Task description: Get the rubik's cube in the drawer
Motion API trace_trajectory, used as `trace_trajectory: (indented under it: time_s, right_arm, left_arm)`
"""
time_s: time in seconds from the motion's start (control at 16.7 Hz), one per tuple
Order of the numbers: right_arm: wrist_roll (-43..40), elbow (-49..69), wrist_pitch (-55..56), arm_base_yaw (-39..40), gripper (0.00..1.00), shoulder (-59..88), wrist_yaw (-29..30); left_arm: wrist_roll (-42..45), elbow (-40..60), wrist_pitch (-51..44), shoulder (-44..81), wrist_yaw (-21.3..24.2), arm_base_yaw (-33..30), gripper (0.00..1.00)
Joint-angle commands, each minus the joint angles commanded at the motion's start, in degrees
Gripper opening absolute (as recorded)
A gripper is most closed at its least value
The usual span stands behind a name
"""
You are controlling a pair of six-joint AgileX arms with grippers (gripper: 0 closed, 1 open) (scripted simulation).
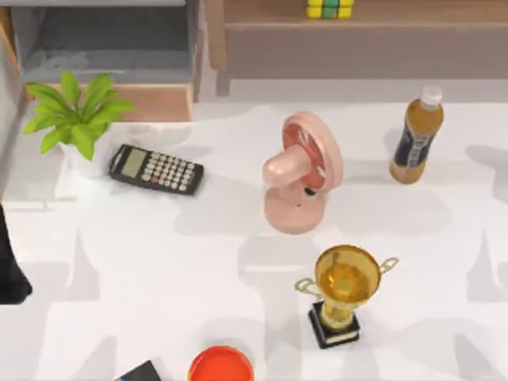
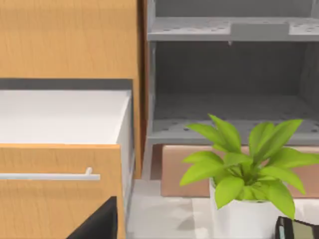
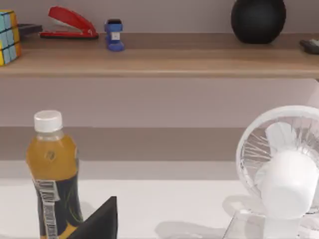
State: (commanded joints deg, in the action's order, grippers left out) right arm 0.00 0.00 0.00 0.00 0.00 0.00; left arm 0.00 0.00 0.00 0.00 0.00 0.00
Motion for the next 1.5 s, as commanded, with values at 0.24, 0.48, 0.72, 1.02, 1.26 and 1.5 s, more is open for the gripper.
trace_trajectory:
  time_s: [0.24,0.48,0.72,1.02,1.26,1.5]
  right_arm:
    - [0.0,0.0,0.0,0.0,1.0,0.0,0.0]
    - [0.0,0.0,0.0,0.0,1.0,0.0,0.0]
    - [0.0,0.0,0.0,0.0,1.0,0.0,0.0]
    - [0.0,0.0,0.0,0.0,1.0,0.0,0.0]
    - [0.0,0.0,0.0,0.0,1.0,0.0,0.0]
    - [0.0,0.0,0.0,0.0,1.0,0.0,0.0]
  left_arm:
    - [0.01,1.51,0.72,1.72,-0.71,-0.74,1.0]
    - [0.09,10.18,4.85,12.37,-4.82,-5.03,1.0]
    - [0.22,24.4,11.62,32.02,-11.52,-12.32,1.0]
    - [0.43,45.93,21.88,64.31,-21.63,-23.8,1.0]
    - [0.59,63.24,30.11,91.32,-29.72,-32.82,1.0]
    - [0.73,78.37,37.26,114.86,-36.77,-40.15,1.0]
